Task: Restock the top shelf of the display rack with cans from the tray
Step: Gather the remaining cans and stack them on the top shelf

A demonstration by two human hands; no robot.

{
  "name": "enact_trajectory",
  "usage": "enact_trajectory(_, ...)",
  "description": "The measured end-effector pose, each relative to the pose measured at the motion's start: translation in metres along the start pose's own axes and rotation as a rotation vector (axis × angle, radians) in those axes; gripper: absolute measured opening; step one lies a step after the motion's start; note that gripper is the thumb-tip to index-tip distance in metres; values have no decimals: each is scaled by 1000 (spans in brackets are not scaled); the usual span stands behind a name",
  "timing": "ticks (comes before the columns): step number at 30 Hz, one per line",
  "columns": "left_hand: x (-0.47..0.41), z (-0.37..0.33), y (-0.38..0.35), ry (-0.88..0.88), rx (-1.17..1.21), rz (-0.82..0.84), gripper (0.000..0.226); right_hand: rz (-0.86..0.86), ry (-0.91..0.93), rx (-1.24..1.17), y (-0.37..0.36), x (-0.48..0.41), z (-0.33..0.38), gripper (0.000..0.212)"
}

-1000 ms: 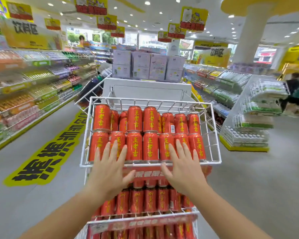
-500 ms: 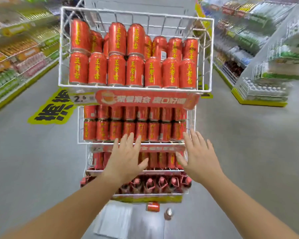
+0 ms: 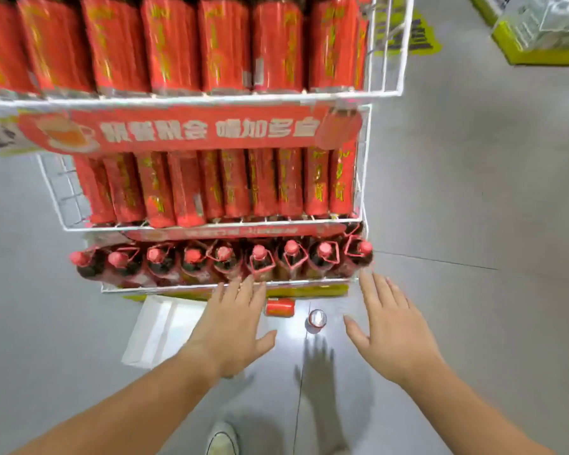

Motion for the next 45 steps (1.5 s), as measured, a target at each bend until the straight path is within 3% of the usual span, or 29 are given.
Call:
enact_trajectory(4, -40, -22, -128, -47, -61, 74, 88, 102, -77, -49, -130, -19, -33, 97)
enact_trajectory(9, -93, -40, -268, -6, -51, 108, 90, 144, -137, -112, -269, -47, -61, 78)
enact_trajectory(15, -170, -63, -387, -40, 2, 75, 85, 161, -166, -255, -412, -90, -84, 84)
enact_trajectory(20, -222, -75, -451, -115, 83, 24, 67, -2, -259, -417, -484, -125, -100, 91)
enact_trajectory(23, -240, -77, -476, -127, 51, 7, 75, -132, -315, -573, -508, -138, -106, 90)
enact_trajectory(25, -247, -77, -487, -105, 14, -1, 77, -216, -332, -697, -518, -146, -110, 71)
enact_trajectory(27, -252, -77, -492, -83, -7, -21, 71, -298, -356, -842, -522, -151, -114, 59)
enact_trajectory(31, -258, -73, -495, -4, 56, 7, 59, -401, -415, -1121, -531, -159, -119, 57)
enact_trajectory(38, -242, -51, -495, 381, 681, 283, 60, -344, -450, -1399, -521, -169, -120, 42)
enact_trajectory(45, -195, -48, -428, 533, 1072, 261, 46, -288, -415, -1529, -455, -151, -97, 22)
Point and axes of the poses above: each hand's wrist, its own x-axis away from the middle knuckle, its own y-axis out of the back of the hand, z = x × y, the point moved 8 cm from there along -x, towards the middle knuckle, and after that the axes turned 13 degrees about y, right-handed, at the moved point
